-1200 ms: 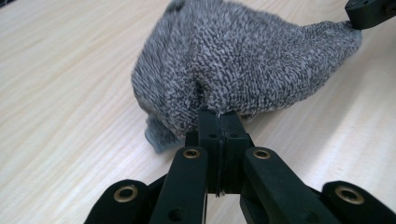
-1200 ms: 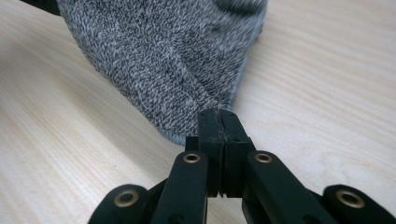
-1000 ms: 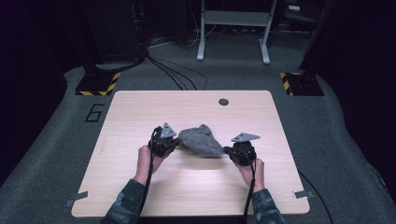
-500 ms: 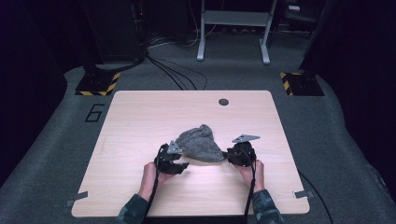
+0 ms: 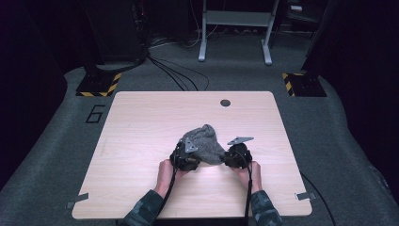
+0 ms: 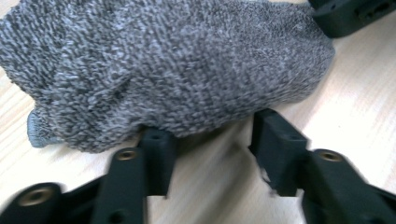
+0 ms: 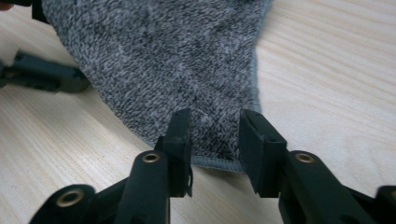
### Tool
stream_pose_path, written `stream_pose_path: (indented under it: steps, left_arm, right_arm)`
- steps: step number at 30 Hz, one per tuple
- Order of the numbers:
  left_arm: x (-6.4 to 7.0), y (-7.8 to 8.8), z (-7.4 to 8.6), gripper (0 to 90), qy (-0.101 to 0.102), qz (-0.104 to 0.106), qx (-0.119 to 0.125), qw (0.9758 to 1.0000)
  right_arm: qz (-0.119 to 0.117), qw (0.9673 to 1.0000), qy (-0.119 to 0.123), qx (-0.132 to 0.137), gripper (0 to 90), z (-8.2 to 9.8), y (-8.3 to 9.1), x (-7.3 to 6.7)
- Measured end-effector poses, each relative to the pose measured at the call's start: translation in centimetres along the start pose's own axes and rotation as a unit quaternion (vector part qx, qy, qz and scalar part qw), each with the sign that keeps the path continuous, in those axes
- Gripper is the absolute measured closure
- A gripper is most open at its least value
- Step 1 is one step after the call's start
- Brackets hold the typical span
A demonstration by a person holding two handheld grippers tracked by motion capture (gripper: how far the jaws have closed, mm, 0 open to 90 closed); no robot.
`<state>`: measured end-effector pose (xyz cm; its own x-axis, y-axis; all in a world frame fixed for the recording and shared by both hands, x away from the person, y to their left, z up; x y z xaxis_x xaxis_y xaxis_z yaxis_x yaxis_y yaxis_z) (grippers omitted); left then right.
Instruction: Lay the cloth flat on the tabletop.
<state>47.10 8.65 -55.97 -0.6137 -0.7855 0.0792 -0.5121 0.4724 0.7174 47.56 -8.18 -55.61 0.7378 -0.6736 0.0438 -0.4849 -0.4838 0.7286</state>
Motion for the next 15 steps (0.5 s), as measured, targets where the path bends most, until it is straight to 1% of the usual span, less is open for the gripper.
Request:
stream_pose_path:
  steps: [1,2,3,4,6,7,9,10,11,13,14,15]
  left_arm:
    - [0.0,-0.2,-0.1,60.0,0.0,-0.007,0.005,1.0]
    - [0.0,-0.4,-0.2,64.6,0.0,-0.009,0.005,0.9999]
    - [0.0,-0.6,-0.2,68.3,-0.001,-0.013,-0.003,0.9999]
    - [0.1,-0.8,-0.2,73.3,-0.003,-0.011,-0.004,0.9999]
    - [0.2,-1.0,-0.3,82.8,-0.003,-0.009,-0.001,1.0]
    - [0.5,-1.2,-0.3,87.6,-0.008,-0.005,-0.002,1.0]
    - [0.6,-1.3,-0.4,89.3,-0.01,0.0,-0.001,1.0]
    - [0.6,-1.2,-0.5,89.4,-0.011,0.003,-0.002,0.9999]
    - [0.6,-1.0,-0.5,89.5,-0.009,0.003,0.0,1.0]
    - [0.6,-0.8,-0.5,89.6,-0.007,0.007,0.002,0.9999]
    - [0.5,-0.5,-0.6,89.6,-0.007,0.007,0.006,0.9999]
    - [0.4,-0.2,-0.7,89.6,-0.002,0.01,0.014,0.9999]
  right_arm:
    - [0.002,1.0,0.008,0.001,72.8,0.0,-0.1,0.0]
    - [0.001,1.0,0.003,-0.001,75.7,0.1,-0.3,-0.2]
    - [0.0,1.0,0.005,-0.002,78.4,0.1,-0.4,-0.2]
    - [-0.002,0.9999,0.012,-0.004,80.6,0.2,-0.5,-0.3]
    - [-0.003,0.9999,0.013,-0.008,85.3,0.3,-0.8,-0.6]
    - [-0.003,0.9998,0.019,-0.005,87.4,0.3,-0.8,-0.6]
    - [-0.003,0.9999,0.016,-0.004,90.0,0.3,-0.8,-0.7]
    - [0.001,0.9998,0.021,-0.004,90.0,0.3,-0.7,-0.6]
    - [0.001,0.9999,0.014,-0.004,90.0,0.3,-0.6,-0.7]
    - [0.01,0.9998,0.018,-0.002,90.0,0.3,-0.4,-0.4]
    - [0.01,0.9998,0.018,-0.002,90.0,0.3,-0.4,-0.4]
    - [0.014,0.9998,0.017,-0.001,90.0,0.3,-0.2,-0.2]
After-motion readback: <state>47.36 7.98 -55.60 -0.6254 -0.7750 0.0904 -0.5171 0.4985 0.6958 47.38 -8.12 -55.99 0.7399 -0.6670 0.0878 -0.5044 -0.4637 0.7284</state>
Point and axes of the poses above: each handheld gripper's, and its own axes: y roughly backward along the jaws, z roughly out of its underside, x roughly to its right, the point moved 7 cm from there along -y, roughly forward along the jaws, and after that the axes turned 13 degrees about y, right-handed, at the moved point
